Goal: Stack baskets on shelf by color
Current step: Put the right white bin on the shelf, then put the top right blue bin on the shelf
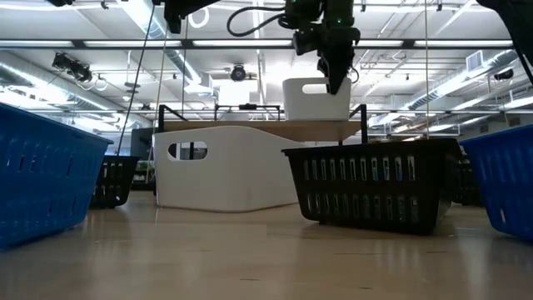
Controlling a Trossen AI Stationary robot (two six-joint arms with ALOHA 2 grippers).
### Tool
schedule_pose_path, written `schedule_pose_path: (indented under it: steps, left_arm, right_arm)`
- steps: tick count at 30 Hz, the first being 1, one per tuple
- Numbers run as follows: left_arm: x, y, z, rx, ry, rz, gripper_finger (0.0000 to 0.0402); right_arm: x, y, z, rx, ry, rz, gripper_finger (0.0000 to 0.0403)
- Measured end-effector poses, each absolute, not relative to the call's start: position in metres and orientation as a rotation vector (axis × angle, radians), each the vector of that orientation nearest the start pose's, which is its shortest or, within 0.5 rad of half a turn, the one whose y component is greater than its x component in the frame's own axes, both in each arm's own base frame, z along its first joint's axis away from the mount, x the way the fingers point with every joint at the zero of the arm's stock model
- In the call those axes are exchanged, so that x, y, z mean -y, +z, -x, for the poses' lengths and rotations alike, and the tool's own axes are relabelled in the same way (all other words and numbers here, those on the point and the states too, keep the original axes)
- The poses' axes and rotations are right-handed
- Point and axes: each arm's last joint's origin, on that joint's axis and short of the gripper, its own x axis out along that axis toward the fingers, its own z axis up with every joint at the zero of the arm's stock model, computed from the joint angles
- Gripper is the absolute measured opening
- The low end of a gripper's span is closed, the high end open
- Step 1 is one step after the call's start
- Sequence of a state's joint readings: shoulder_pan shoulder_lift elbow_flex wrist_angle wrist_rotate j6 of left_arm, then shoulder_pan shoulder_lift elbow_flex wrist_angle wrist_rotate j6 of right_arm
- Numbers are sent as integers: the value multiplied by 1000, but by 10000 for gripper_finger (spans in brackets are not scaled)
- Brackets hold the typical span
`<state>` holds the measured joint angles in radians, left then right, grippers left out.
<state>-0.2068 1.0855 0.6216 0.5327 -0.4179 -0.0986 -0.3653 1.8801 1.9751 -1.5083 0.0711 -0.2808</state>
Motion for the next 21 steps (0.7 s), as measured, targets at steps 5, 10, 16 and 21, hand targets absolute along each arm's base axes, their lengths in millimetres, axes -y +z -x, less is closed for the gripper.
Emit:
schedule_pose_path:
  steps: [5, 10, 16, 21]
  left_arm:
    - [37, 287, -234, 75, 208, 119, 172]
    - [37, 287, -234, 73, 208, 119, 172]
    - [37, 287, -234, 68, 208, 116, 172]
    - [37, 287, -234, 68, 208, 113, 172]
  right_arm:
    - [128, 343, -328, -1463, -170, 38, 183]
    - [128, 344, -325, -1472, -177, 45, 183]
    - [116, 361, -325, -1391, -139, 55, 183]
    - [101, 384, -317, -1306, -157, 23, 183]
